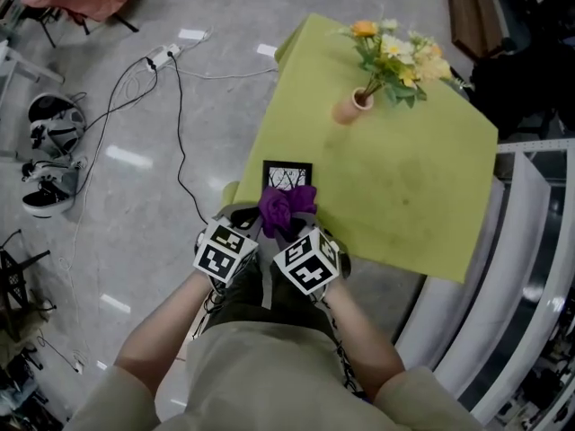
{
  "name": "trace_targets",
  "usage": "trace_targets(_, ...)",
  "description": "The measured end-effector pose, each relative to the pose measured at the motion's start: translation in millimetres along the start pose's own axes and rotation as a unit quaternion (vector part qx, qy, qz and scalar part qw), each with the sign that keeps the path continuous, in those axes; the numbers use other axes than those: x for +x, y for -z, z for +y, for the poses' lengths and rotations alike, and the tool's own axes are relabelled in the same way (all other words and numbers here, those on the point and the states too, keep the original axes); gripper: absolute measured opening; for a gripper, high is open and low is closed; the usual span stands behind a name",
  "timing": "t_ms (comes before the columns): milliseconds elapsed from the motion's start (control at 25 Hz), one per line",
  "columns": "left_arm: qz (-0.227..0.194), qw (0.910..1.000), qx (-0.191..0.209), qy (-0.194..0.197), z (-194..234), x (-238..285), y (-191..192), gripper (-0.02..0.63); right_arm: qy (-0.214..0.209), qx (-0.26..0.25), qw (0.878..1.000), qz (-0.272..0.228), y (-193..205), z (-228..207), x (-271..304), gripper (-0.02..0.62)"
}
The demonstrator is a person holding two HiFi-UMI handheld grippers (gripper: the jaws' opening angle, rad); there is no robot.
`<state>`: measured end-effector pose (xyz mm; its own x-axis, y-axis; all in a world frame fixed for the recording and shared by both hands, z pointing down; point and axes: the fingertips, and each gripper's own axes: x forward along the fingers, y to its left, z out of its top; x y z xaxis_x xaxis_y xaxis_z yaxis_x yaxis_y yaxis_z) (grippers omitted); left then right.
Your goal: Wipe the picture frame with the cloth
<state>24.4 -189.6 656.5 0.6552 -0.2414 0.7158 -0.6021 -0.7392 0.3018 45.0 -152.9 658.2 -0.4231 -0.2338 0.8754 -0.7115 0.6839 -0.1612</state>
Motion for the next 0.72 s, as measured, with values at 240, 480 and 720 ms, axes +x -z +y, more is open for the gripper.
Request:
trace_targets(240, 0.004, 0.9997, 0.023, -0.009, -1.1, 2.2, -0.7, 0.009, 0.035, 0.024, 0.999, 0.017, 28.2, -24.5, -17.8, 0.089)
trace_targets(480, 0.030, 0.9984, 0.042, -0.024, -0.1, 1.5, 0.7, 0.009, 0.084, 0.065, 0.994, 0.035, 64.8, -65.0, -49.8, 0.087)
trace_targets(720, 0.023, 0.9941, 0.084, -0.064, -0.6, -16.3, -19.6, 0.008, 0.136, 0.087, 0.987, 0.013, 69.3, -91.6, -102.5, 0.087)
